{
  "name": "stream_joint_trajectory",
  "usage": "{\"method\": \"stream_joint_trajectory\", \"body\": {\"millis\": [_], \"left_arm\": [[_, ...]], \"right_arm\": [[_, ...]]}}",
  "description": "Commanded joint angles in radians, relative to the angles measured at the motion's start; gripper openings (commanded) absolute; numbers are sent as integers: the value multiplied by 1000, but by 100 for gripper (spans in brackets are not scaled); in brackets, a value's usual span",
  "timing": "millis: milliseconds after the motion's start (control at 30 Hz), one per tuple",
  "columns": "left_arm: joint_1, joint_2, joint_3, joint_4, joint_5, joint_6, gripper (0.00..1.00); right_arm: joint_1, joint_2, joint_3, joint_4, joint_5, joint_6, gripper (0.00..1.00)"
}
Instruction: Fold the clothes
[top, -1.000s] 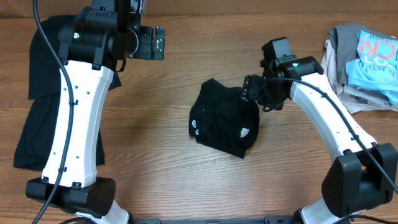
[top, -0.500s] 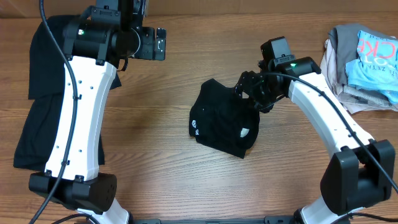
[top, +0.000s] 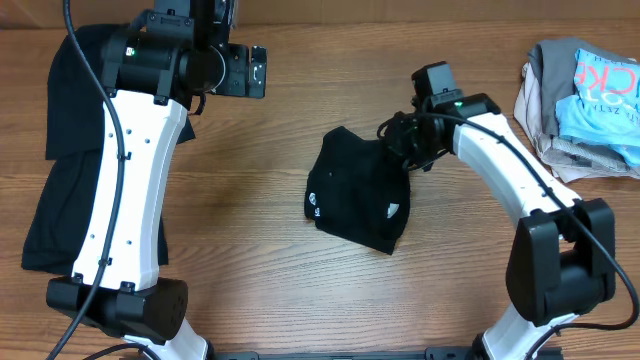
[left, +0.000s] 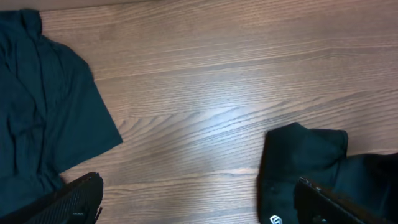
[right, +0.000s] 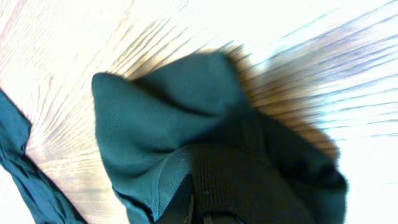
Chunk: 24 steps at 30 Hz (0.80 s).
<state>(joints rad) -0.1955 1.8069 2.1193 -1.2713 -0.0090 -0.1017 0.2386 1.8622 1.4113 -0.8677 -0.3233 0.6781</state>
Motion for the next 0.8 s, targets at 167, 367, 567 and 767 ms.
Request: {"method": "stream_joint_trajectory", "body": {"millis": [167,367,567,767], "left_arm": [[6,13,-3,-11,-10,20,100],[6,13,-3,-12,-10,36,100],[6,13,-3,-16,-10,46,100],[6,13,-3,-18,-10,54,100]], "right_arm": [[-146,0,10,-9,5,-173,4],[-185,0,10,-73,8,-322,49],[-201,-5,36,-220,-32,-394,64],[-175,-98,82,-327,-31,-466,64]]}}
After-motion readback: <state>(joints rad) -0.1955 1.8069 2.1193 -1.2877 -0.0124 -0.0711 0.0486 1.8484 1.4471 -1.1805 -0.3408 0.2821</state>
